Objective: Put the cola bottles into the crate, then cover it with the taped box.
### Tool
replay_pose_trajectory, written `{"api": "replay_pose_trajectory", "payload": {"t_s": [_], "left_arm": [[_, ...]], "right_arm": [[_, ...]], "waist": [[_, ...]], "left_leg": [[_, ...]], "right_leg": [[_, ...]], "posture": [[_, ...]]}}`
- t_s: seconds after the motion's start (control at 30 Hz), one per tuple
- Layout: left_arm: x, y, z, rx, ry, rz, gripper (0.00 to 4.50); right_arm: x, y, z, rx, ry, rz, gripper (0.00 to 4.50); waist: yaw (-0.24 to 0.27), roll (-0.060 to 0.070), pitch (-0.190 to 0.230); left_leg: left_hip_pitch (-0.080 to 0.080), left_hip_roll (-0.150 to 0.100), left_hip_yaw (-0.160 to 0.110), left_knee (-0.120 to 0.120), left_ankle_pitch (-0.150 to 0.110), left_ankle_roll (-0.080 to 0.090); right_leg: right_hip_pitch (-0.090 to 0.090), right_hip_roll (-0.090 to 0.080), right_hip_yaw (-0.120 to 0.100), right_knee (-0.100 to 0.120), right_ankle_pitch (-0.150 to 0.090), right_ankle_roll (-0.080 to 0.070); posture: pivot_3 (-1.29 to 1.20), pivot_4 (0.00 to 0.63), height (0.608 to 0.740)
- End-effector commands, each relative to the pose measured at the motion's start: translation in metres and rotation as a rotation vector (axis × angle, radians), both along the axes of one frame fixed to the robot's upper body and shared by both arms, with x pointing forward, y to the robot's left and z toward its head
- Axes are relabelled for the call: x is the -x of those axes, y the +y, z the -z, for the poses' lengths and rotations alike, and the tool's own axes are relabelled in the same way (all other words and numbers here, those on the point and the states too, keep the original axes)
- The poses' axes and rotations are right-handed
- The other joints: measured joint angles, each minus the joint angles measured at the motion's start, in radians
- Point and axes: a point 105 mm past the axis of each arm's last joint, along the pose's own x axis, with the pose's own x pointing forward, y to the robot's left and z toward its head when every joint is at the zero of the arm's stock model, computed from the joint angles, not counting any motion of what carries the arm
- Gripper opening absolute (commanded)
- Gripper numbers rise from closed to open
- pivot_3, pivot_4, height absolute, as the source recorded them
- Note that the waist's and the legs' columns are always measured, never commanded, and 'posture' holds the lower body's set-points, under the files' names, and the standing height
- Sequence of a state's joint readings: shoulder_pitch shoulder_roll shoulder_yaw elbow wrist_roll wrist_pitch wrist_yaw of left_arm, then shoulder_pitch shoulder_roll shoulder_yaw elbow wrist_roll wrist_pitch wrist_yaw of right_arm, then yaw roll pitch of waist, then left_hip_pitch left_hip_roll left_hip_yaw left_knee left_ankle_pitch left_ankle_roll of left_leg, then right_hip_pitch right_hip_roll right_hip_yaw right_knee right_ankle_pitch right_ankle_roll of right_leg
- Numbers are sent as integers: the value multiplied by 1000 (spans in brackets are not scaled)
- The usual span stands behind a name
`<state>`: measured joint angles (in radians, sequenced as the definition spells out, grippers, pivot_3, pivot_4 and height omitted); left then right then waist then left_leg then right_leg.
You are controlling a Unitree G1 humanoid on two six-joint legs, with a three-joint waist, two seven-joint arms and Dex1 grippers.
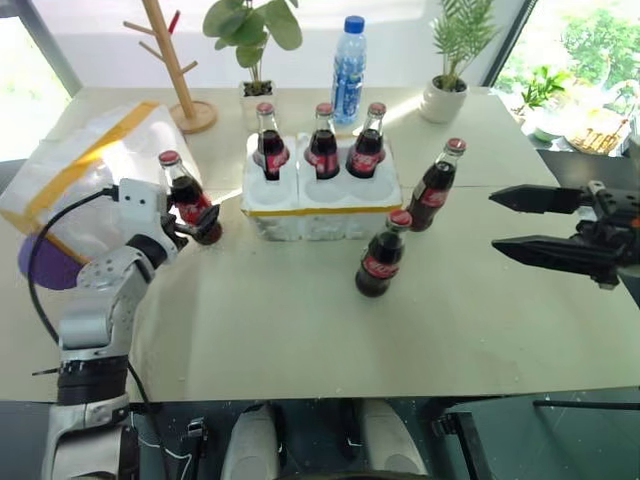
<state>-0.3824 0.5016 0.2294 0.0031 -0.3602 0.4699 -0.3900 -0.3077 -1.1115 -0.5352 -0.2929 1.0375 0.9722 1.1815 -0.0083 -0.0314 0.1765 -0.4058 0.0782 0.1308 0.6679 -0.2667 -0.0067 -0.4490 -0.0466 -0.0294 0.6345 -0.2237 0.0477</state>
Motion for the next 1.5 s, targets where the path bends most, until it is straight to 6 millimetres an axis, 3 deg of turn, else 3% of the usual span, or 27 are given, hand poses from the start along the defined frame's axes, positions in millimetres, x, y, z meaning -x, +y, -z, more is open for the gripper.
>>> {"api": "replay_pose_trajectory", "payload": {"t_s": [0.03, 0.13, 0.3, 0.47, 0.63, 0.87, 0.97, 1.17, 1.5], "left_arm": [[-8, -4, -10, -22, -44, 11, 4400], [-15, -9, -10, -25, -53, 24, 4400], [-16, -10, -15, -26, -72, 28, 2809], [-7, -17, -29, -21, -75, 119, 2848], [6, -38, -83, 6, -149, 366, 2848], [41, -67, -128, -40, -98, 739, 2848], [26, -76, -147, -45, -160, 735, 2848], [-14, -93, -143, -81, -182, 674, 2848], [-39, -120, -105, -29, -122, 706, 2848]], "right_arm": [[6, 3, -9, 6, -58, -18, 4500], [6, 4, -8, 10, -61, -13, 4500], [4, 4, -4, 10, -63, 4, 4500], [1, 4, -2, 5, -62, 19, 4500], [-1, 1, 2, 12, -64, 47, 4500], [-5, -2, 6, -2, -71, 98, 4500], [-5, -2, 8, -8, -72, 109, 4500], [-3, -1, 9, -26, -77, 137, 4500], [-3, 0, 19, -41, -54, 173, 4500]], "waist": [[0, 0, 0], [-1, 0, 0], [0, 0, 0], [-1, 0, 0], [2, -3, 2], [-3, -3, 1], [5, -3, 1], [20, -2, 1], [20, -3, 2]], "left_leg": [[0, 0, 0, 0, 0, 0], [0, 0, 0, 0, 0, 0], [0, 0, 0, 0, 0, 0], [0, 0, 0, 0, 0, 0], [-1, 0, -1, 0, 0, -1], [-1, 0, -1, 1, 1, -1], [-1, 0, -2, 1, 1, -2], [0, -1, -2, 2, 2, -2], [-2, -1, -2, 2, 2, -2]], "right_leg": [[0, 0, 0, 0, 0, 0], [0, 0, 0, 0, 0, 0], [0, 0, 0, 0, 0, 0], [0, 0, 0, 0, 0, 1], [0, 0, -1, 0, 0, 1], [0, 0, -2, 0, 0, 1], [0, 0, -2, 0, 0, 2], [2, 0, -2, 1, 0, 1], [1, 0, -2, -1, 1, 2]], "posture": [[0, 150, 740], [0, 150, 740], [0, 150, 740], [0, 150, 740], [0, 150, 740], [0, 150, 740], [0, 150, 740], [0, 150, 740], [0, 150, 740]]}}
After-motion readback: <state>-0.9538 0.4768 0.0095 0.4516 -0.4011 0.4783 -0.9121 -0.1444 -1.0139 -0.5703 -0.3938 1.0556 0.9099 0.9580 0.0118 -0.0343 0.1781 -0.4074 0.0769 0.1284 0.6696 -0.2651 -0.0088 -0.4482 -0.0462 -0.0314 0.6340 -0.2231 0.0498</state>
